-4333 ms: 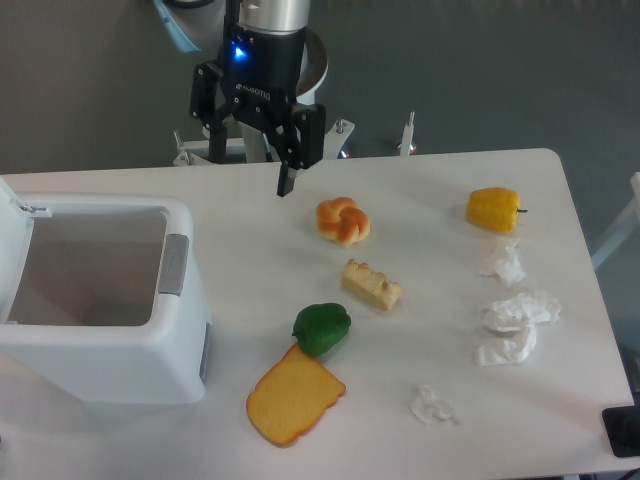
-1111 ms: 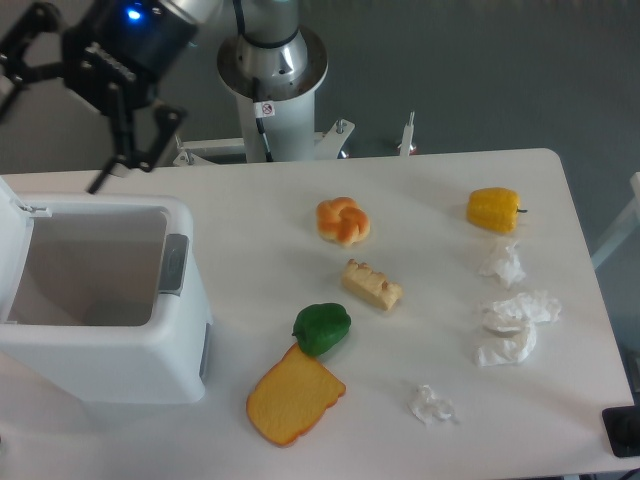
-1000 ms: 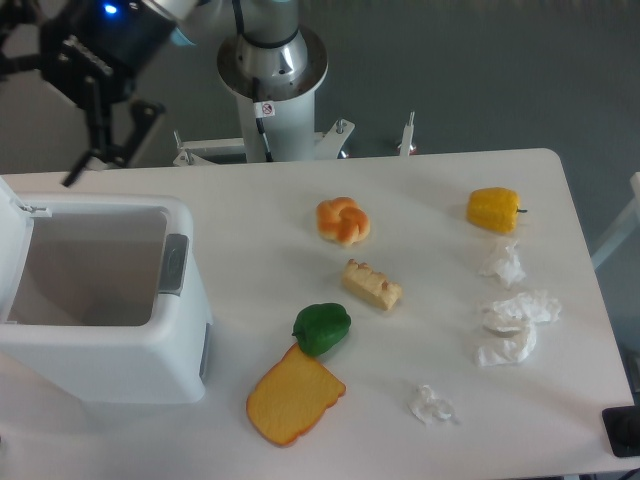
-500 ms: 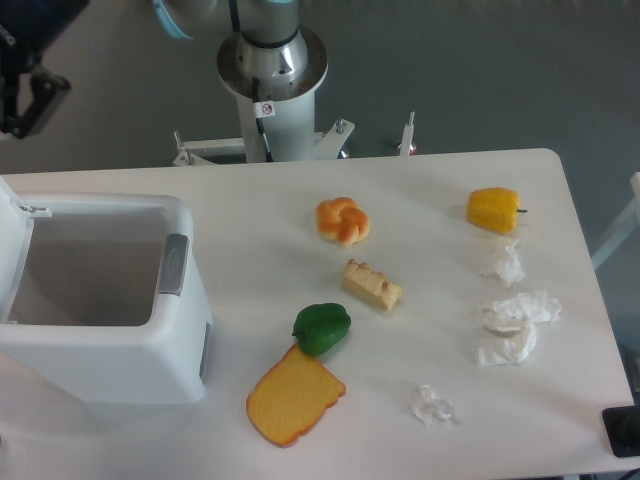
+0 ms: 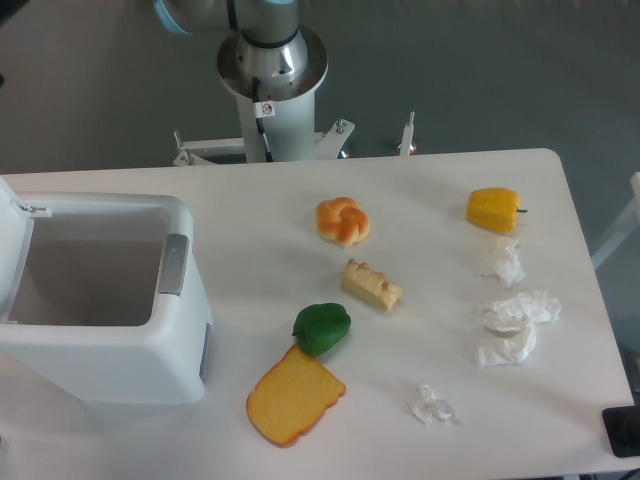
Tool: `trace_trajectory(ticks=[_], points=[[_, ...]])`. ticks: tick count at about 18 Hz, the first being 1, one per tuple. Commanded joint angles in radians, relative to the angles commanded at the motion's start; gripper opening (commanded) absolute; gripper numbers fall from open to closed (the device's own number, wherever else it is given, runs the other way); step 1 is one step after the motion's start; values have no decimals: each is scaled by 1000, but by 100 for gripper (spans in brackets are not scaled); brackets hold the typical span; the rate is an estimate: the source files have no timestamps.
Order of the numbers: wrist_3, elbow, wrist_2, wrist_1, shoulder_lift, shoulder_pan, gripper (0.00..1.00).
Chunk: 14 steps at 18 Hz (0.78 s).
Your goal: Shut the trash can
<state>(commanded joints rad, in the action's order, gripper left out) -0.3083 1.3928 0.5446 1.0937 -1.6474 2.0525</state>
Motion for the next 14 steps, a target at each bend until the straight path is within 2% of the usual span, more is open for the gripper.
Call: trace_trajectory(ticks=[14], points=[[11,18,-5,-12,-18,-74,100]])
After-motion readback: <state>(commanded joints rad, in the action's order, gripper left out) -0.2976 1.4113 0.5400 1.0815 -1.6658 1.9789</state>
